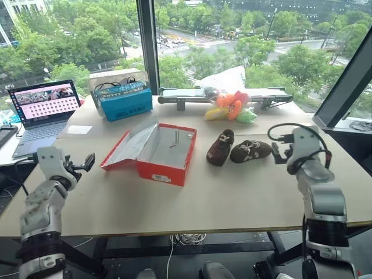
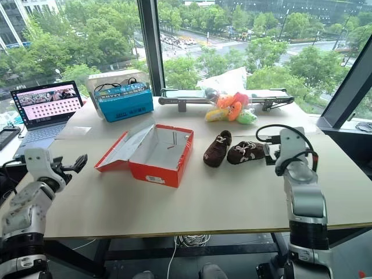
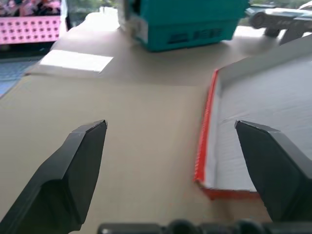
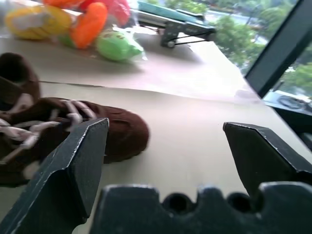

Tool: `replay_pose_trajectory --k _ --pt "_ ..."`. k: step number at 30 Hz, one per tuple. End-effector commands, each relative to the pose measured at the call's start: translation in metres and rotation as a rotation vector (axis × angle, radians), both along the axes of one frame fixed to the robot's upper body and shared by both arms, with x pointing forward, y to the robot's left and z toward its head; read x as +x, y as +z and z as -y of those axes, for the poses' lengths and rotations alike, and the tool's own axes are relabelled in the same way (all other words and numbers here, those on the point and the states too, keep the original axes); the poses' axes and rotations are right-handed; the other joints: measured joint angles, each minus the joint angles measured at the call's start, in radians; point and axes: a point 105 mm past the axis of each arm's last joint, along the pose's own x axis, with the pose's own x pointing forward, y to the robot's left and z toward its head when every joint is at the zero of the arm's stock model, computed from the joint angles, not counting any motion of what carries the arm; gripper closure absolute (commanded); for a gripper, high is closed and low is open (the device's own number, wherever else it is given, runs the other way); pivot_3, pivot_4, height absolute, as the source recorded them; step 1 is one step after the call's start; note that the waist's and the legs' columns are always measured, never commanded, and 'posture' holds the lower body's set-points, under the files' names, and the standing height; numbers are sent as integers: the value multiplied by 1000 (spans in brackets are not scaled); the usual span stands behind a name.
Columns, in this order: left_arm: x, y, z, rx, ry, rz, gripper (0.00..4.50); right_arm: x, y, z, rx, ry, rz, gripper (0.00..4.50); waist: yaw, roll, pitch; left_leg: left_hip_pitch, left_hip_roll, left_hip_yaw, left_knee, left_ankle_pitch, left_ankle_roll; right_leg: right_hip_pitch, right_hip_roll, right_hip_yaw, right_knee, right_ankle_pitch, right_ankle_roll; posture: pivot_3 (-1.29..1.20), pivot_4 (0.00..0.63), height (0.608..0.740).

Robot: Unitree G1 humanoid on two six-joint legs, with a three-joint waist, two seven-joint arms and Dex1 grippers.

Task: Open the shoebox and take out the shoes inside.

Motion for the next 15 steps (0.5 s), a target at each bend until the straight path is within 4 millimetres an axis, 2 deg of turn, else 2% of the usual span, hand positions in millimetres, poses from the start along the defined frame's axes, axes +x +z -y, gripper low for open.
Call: replay_pose_trajectory --k 1,5,6,7,8,9,11,15 --pt "5 5 -7 25 68 38 0 -5 14 16 -44 -70 84 67 0 0 -1 0 0 0 0 0 0 0 0 0 0 0 0 0 0 736" --pt "9 0 -2 8 48 44 0 -8 2 17 -55 -76 62 67 0 -1 -1 0 0 0 0 0 0 0 0 0 0 0 0 0 0 736" --pt "9 -1 -3 2 48 43 0 -8 -2 17 -55 -76 57 67 0 -2 3 0 0 0 0 0 0 0 0 0 -1 0 0 0 150 736" --pt "10 -2 -2 -1 41 46 0 -9 -4 17 -54 -77 51 67 3 -5 35 -1 0 0 0 0 0 0 0 0 -1 0 -1 0 150 736" --pt "11 -2 -2 -2 34 48 0 -9 -6 16 -53 -77 48 67 3 -6 49 5 0 0 1 0 0 12 0 0 0 -1 -2 0 150 736" --pt "11 0 -1 -6 28 69 0 -9 -9 16 -51 -79 42 67 1 -4 55 10 0 -1 -1 0 0 11 1 0 -3 -5 -8 0 150 736" --pt "12 0 0 -14 22 77 0 -10 -12 15 -51 -79 36 67 1 -1 59 10 -1 0 -1 0 0 13 2 4 -3 -4 -8 0 150 736" --pt "12 0 1 -11 17 92 0 -11 -15 16 -50 -85 29 67 2 -1 61 10 -1 -1 -2 0 0 13 2 5 -3 -4 0 0 150 736"
